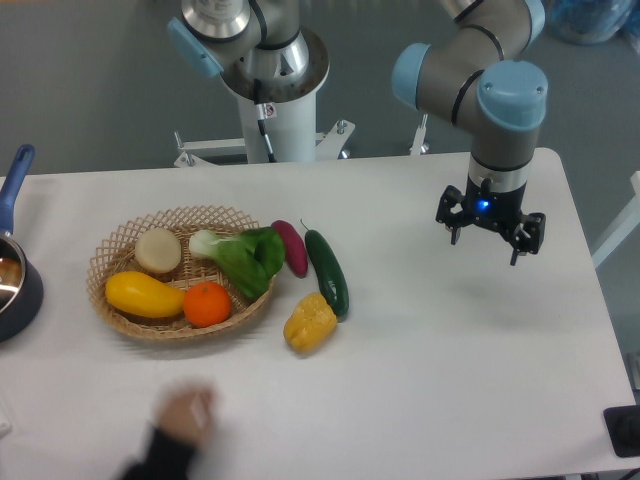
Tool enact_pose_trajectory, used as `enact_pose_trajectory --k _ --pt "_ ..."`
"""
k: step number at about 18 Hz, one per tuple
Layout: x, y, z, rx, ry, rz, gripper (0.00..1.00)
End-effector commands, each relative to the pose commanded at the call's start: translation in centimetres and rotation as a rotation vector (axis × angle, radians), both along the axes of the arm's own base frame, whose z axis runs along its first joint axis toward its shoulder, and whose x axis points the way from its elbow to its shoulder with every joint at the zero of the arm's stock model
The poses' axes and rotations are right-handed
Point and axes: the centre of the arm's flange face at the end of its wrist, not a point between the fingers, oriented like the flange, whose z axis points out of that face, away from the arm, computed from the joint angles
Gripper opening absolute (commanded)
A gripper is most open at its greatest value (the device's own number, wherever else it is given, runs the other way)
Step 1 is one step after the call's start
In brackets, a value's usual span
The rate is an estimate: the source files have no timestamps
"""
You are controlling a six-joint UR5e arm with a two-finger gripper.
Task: Pick up the mango from the basket
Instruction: 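Start moving the open gripper from its raised pose toward the basket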
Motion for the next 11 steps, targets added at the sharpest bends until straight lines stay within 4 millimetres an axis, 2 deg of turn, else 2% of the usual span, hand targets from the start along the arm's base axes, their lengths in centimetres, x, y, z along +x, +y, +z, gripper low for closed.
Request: enact_pose_trajectory --k 7,8,11 --pt "0.9 0.0 0.9 0.023 0.005 -0.008 1.0" --pt "1.2 0.1 0.5 0.048 -0.012 -0.011 1.0" --pt "4.0 1.0 0.3 0.118 -0.038 -0.037 1.0"
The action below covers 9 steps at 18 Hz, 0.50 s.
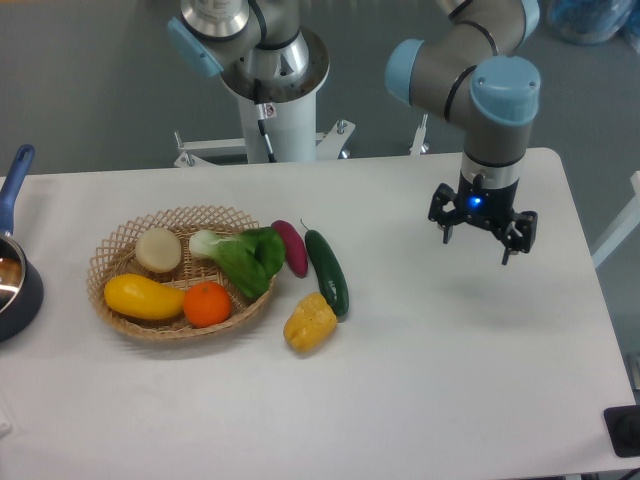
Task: Pick up the mango from the basket
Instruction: 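Start moving the open gripper from its raised pose toward the basket, then move the open gripper over the basket and lower it onto the yellow mango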
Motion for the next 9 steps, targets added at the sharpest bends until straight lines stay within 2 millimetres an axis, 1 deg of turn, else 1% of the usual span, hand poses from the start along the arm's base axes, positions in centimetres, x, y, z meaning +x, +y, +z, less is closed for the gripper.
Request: enact_pose_trajectory --k 2,3,5,6,7,9 --pt "1.0 0.2 -0.6 0.007 -0.003 -0.014 1.0" --pt "2.1 1.0 -0.9 0.016 -0.015 -0.03 1.0" --pt "4.2 2.1 0.3 0.026 0.001 -0.061 1.0" --pt "5.3 3.0 0.2 0.025 -0.002 -0.083 1.0" --pt "6.8 4.1 -0.3 0.021 -0.013 -0.114 1.0" --pt "9.2 6.5 -0.4 0.023 -0.02 -0.16 1.0"
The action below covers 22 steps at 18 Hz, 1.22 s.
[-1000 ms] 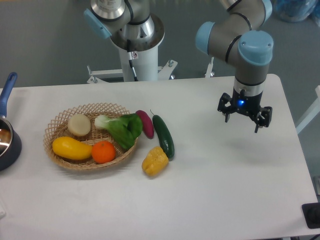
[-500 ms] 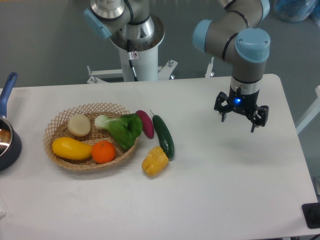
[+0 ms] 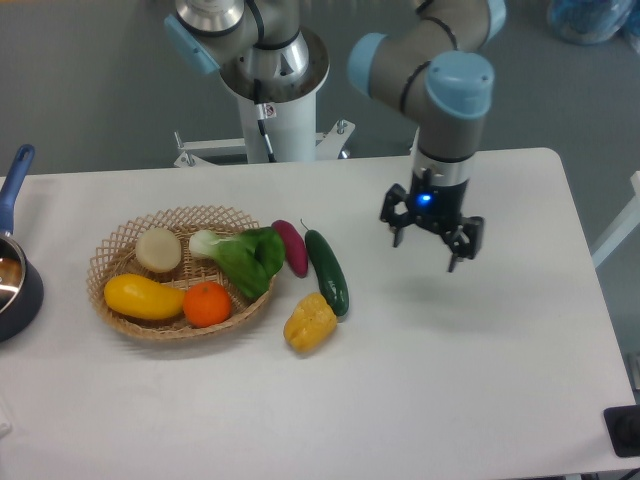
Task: Pick up the mango from the basket
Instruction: 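Move the open gripper over the basket and lower it onto the yellow mango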
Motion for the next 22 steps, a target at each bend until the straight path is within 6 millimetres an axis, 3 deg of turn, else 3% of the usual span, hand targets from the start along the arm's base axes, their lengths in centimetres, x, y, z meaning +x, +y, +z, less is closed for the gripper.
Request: enact_pose_trajectory --k 6,10,13,18,21,22 --pt "9.6 6.2 2.4 0.036 -0.007 -0.056 1.0" --pt "17.4 10.0 2.9 0.045 -0.022 -0.146 1.0" --pt "22.0 12.4 2.8 0.045 -0.023 -0.244 1.0" --pt "25.0 14.5 2.3 0.051 -0.02 -0.315 1.0" --pt "25.3 16.0 0.4 0.029 -0.041 -0.332 1.0" --pt "26.5 16.6 -0.3 0.02 -0.044 -0.362 1.0"
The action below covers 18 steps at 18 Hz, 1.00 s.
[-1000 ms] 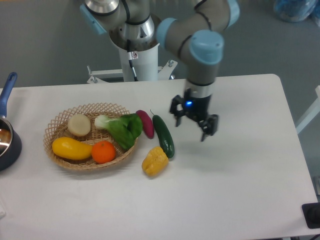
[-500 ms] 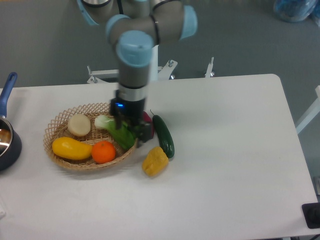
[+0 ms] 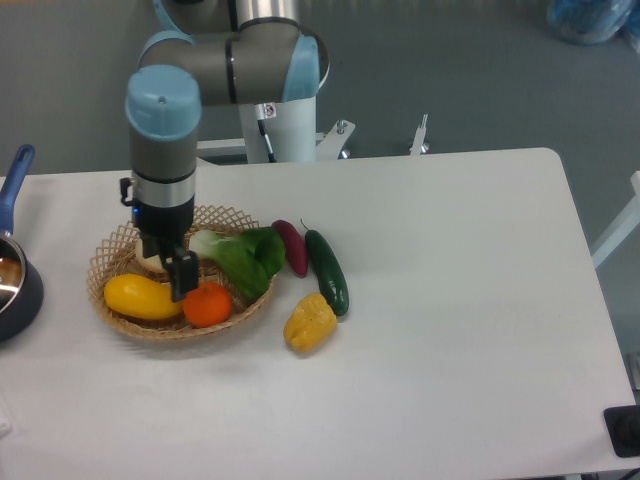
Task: Pick up the mango from the basket
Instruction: 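Move the open gripper over the basket and lower it onto the yellow mango, then close the gripper around the yellow mango inside the basket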
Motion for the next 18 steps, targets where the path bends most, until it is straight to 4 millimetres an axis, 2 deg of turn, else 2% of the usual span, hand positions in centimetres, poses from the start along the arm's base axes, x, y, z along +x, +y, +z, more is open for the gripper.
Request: enact_pose_trajectory --k 2,7,11,18 --pt "0.6 0.2 -0.8 -0.01 0.01 -0.06 1.0" --pt "2.3 0.4 -1.1 -0.02 0.008 -0.108 1.0" --pt "3.1 0.5 -3.3 -0.061 -0.008 -0.116 1.0" --pt "3.1 0.7 -5.4 -0.097 -0.019 -0.122 1.0"
